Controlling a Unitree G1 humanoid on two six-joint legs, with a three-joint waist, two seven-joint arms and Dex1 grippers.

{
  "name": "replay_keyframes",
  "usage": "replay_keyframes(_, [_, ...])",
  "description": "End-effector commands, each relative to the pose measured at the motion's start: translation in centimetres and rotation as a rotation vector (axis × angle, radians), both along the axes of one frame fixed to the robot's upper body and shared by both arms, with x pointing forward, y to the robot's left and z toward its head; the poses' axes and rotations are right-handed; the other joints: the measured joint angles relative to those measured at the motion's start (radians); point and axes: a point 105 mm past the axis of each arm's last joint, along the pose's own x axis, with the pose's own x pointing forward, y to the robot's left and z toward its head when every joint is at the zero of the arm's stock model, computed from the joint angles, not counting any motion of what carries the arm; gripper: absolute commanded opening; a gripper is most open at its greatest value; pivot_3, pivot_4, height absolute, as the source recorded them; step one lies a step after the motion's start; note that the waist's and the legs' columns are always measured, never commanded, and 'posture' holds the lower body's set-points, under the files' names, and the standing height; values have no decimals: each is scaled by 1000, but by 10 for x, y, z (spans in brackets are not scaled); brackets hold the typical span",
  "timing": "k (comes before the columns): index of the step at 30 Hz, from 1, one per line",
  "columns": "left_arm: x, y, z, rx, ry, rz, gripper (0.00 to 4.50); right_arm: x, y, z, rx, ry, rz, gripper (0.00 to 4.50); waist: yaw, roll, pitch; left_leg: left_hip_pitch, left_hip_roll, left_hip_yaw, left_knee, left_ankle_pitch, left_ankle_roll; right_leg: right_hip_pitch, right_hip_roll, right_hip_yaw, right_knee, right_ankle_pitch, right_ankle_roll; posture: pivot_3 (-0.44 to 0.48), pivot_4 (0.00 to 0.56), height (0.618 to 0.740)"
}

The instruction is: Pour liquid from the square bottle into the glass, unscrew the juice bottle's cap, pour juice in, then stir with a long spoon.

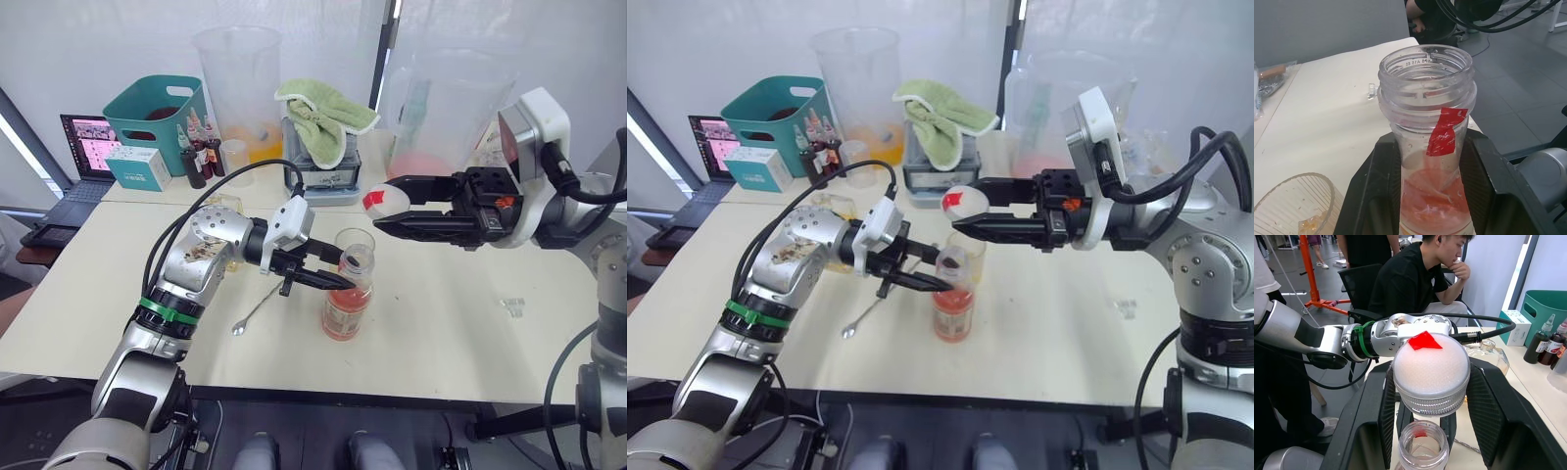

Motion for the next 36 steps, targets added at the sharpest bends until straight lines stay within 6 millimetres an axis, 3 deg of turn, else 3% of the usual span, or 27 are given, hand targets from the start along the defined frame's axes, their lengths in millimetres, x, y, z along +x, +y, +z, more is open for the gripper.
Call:
replay_keyframes(1, [-1, 2, -29, 110, 68, 14, 1346, 1, -8, 7, 0, -45, -47, 1678, 0, 0, 0, 0, 0, 0, 0, 0, 0, 0, 0, 0, 0, 0, 0, 0, 150, 740])
replay_keyframes(6, [-1, 0, -29, 105, 66, 12, 1346, 17, -36, -17, -67, 7, -247, 1678, 4, 0, 0, 0, 0, 0, 0, 0, 0, 0, 0, 0, 0, 0, 0, 0, 150, 740])
replay_keyframes(12, [-1, 0, -28, 91, 66, 12, 1346, 28, -88, -67, -147, 141, -590, 1678, 11, 0, 0, 0, -1, 1, 0, 0, 0, 0, 0, 1, 0, 0, 0, 0, 150, 740])
replay_keyframes(19, [0, -1, -27, 69, 59, 16, 1346, 38, -151, -170, -196, 321, -1141, 1678, 17, -1, -2, 0, -1, 1, 0, 0, 0, 0, 1, 2, -1, 0, 0, 0, 150, 740])
replay_keyframes(24, [0, 1, -26, 65, 56, 19, 1346, 36, -160, -203, -176, 361, -1258, 1678, 11, 1, -2, 0, 0, 3, 0, 0, 0, 0, 1, 5, -1, 0, 1, 0, 150, 740])
replay_keyframes(31, [2, 4, -19, 46, 41, 37, 1346, 30, -162, -239, -176, 475, -1279, 1678, 6, 0, -3, 0, 0, 3, 0, 0, 0, 1, 2, 6, -1, 0, 1, 0, 150, 740])
replay_keyframes(33, [3, 6, -17, 34, 37, 47, 1346, 29, -161, -241, -152, 500, -1271, 2643, 4, 0, -4, 1, 0, 3, 0, 0, 0, 1, 2, 6, -1, 0, 1, 0, 150, 740])
replay_keyframes(36, [3, 10, -10, 2, 35, 55, 1346, 33, -159, -231, -104, 467, -1254, 3655, 1, -1, -4, 1, 0, 3, 0, 0, 0, 1, 2, 6, -1, 0, 1, 0, 150, 740])
